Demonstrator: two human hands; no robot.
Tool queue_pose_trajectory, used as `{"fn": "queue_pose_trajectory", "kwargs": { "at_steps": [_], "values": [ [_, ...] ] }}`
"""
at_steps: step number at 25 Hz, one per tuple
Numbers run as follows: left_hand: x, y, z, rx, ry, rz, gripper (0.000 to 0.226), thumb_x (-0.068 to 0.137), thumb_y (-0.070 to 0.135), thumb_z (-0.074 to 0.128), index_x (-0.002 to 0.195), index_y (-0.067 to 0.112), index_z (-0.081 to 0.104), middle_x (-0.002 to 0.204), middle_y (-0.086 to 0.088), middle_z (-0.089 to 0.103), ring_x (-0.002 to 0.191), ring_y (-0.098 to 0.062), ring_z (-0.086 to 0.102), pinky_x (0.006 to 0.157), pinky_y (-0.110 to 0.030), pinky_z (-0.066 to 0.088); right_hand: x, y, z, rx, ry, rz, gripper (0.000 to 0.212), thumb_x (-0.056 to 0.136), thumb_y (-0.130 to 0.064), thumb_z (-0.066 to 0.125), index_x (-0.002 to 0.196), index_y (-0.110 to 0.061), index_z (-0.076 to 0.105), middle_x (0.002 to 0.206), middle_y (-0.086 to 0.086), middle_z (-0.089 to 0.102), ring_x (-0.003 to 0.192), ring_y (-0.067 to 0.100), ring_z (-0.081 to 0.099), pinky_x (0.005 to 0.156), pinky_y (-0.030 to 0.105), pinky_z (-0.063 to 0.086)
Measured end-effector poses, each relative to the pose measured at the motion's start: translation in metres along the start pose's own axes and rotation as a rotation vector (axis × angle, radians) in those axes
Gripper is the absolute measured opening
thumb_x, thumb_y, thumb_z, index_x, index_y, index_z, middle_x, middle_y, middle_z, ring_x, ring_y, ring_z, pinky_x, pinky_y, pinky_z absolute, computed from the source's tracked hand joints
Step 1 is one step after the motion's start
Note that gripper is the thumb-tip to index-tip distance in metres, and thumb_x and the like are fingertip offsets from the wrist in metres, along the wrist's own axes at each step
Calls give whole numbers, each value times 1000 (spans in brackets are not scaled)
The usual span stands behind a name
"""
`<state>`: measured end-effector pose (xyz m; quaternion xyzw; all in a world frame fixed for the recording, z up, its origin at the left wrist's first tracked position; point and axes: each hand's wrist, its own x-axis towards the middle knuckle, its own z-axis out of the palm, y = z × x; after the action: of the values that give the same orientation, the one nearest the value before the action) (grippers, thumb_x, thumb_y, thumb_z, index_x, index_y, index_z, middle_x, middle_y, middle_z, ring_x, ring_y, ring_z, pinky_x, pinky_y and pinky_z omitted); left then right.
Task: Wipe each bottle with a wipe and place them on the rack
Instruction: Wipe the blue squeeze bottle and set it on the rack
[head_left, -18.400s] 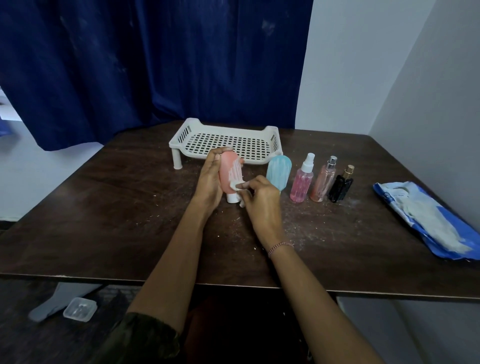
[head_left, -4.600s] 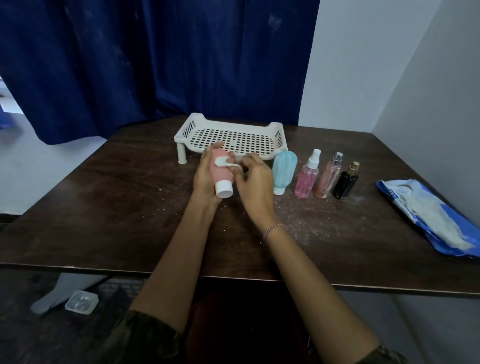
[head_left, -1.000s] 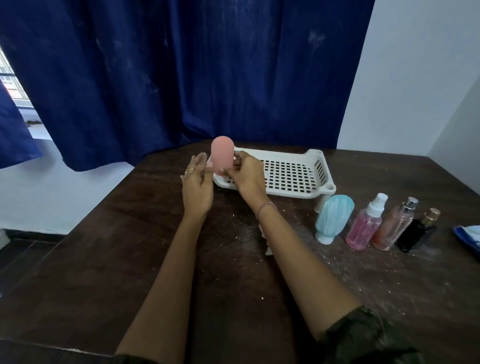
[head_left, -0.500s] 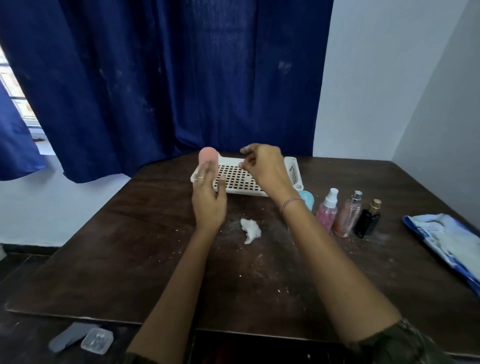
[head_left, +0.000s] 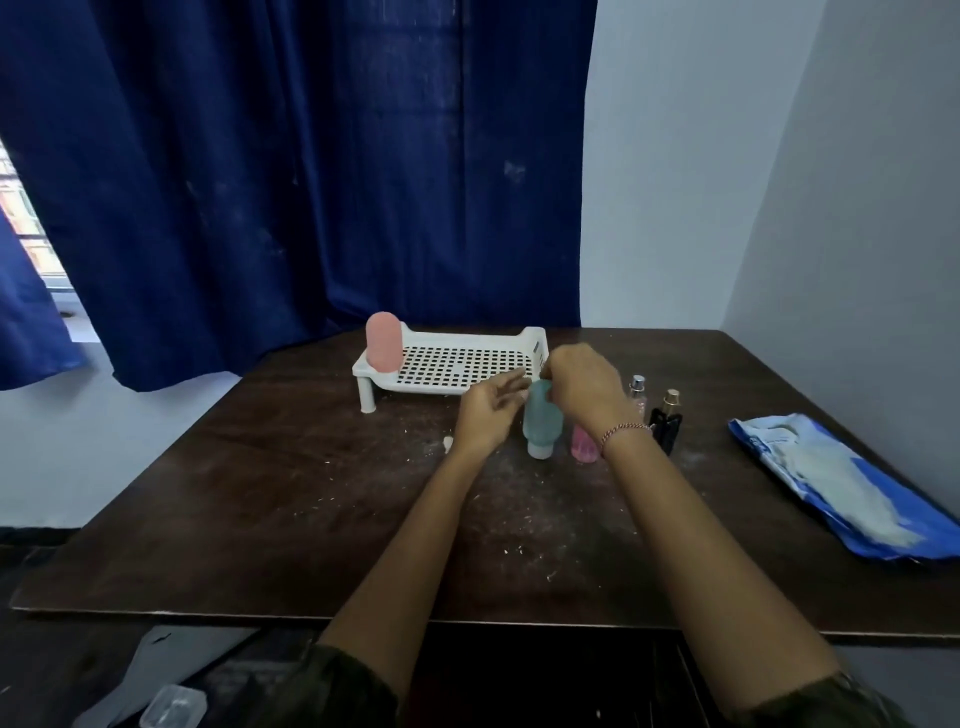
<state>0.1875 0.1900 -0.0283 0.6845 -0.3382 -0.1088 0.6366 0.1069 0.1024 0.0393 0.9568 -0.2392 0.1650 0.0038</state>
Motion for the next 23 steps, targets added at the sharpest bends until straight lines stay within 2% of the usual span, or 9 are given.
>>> {"fn": "queue_pose_trajectory", "kwargs": {
  "at_steps": [2, 4, 8, 10, 14, 17, 19, 21, 23],
  "values": [
    [1, -2, 2, 9, -20, -11, 36, 87, 1, 60, 123, -2, 57, 119, -16, 64, 111, -21, 60, 95, -26, 49, -1, 0, 9, 69, 25, 20, 25, 83, -4, 61, 108, -5, 64, 106, 16, 64, 93, 31, 63, 78, 39, 54],
    [0, -1, 2, 37, -20, -7, 30, 85, 1, 63, 115, -2, 62, 112, -17, 67, 101, -18, 63, 86, -21, 51, 0, -1, 15, 123, 71, 33, 23, 83, -3, 58, 105, -5, 65, 104, 17, 65, 91, 32, 63, 77, 40, 54],
    [2, 3, -15, 27, 46, 61, 18, 87, 5, 62, 104, 6, 65, 104, -10, 68, 94, -13, 62, 81, -19, 51, 4, -6, 18, 337, 161, 2, 22, 82, -4, 59, 99, -12, 70, 98, 13, 68, 87, 27, 63, 72, 32, 50],
    [3, 7, -30, 31, 37, 91, 10, 93, 16, 54, 101, 12, 60, 102, -6, 64, 93, -9, 59, 78, -17, 49, 6, -12, 16, 509, 167, -14, 21, 82, -8, 64, 102, -13, 69, 100, 9, 69, 87, 19, 63, 73, 26, 47],
    [3, 9, -54, 103, -108, 47, 19, 102, 28, 33, 102, 13, 44, 103, -3, 49, 89, -7, 49, 64, -7, 44, 10, -24, 19, 740, 124, -14, 23, 81, -8, 69, 103, -10, 68, 104, 4, 69, 87, 9, 59, 77, 18, 43],
    [5, 2, -65, 141, -147, -11, 21, 102, 33, 28, 109, 17, 39, 106, -3, 46, 89, -5, 48, 66, -11, 43, 10, -34, 29, 835, 124, -40, 24, 82, -8, 68, 106, -9, 67, 106, 5, 68, 88, 6, 57, 81, 18, 47],
    [7, -5, -68, 108, -77, -2, 19, 102, 33, 27, 108, 18, 37, 109, -5, 45, 88, -6, 47, 70, -17, 42, 8, -43, 39, 904, 202, -43, 27, 82, -8, 67, 108, -8, 65, 105, 5, 67, 88, 6, 58, 84, 24, 51],
    [8, -12, -69, 18, 20, 1, 16, 102, 30, 28, 109, 18, 36, 114, -5, 44, 96, -10, 47, 79, -22, 42, 4, -45, 53, 942, 292, -19, 32, 83, -7, 66, 114, -9, 61, 108, 2, 63, 91, 8, 57, 85, 24, 51],
    [10, -23, -71, -107, 122, -35, 14, 102, 29, 29, 111, 20, 36, 120, -6, 43, 108, -16, 44, 90, -28, 40, -1, -42, 70, 868, 233, -64, 30, 85, -4, 62, 114, -8, 61, 108, 5, 63, 93, 12, 59, 88, 26, 49]
  ]
}}
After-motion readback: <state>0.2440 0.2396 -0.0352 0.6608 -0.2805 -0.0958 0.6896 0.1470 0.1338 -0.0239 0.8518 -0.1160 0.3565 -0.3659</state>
